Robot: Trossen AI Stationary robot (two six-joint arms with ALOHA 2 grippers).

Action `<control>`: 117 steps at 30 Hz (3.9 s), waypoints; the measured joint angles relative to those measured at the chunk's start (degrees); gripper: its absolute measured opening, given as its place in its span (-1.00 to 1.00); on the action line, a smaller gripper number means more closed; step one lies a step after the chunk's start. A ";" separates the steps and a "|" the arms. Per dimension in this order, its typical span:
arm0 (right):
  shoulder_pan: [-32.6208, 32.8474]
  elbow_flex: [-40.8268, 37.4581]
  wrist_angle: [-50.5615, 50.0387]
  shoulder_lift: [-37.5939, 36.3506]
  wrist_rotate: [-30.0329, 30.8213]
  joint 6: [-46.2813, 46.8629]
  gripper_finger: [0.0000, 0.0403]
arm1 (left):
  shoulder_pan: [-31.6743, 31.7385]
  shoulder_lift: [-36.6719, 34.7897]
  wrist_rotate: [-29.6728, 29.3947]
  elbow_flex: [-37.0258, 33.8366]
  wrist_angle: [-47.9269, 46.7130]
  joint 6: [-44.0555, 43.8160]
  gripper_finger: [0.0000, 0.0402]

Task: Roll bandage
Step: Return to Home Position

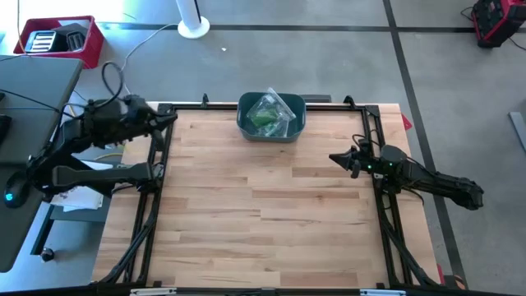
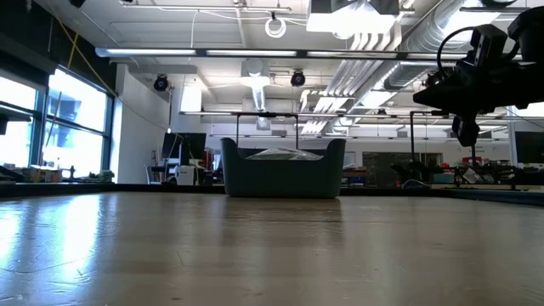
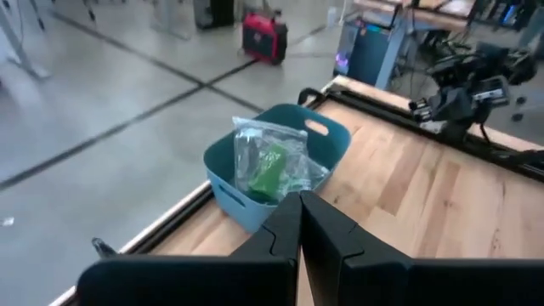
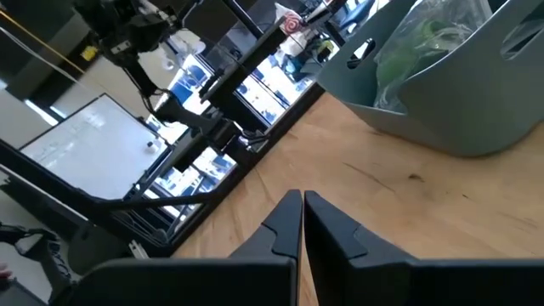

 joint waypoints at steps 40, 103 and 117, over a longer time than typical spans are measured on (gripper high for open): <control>0.00 0.07 -0.13 0.00 -0.39 -0.60 -0.97 | -5.49 -28.88 6.75 -66.45 52.92 -14.43 -0.98; 22.37 -0.17 0.38 -5.36 7.12 -40.24 -0.97 | -16.11 -35.08 11.92 -66.77 52.85 3.52 -0.98; 21.96 -0.17 0.37 -4.96 6.25 -44.07 -0.97 | -16.11 -34.89 11.98 -66.77 52.79 3.52 -0.99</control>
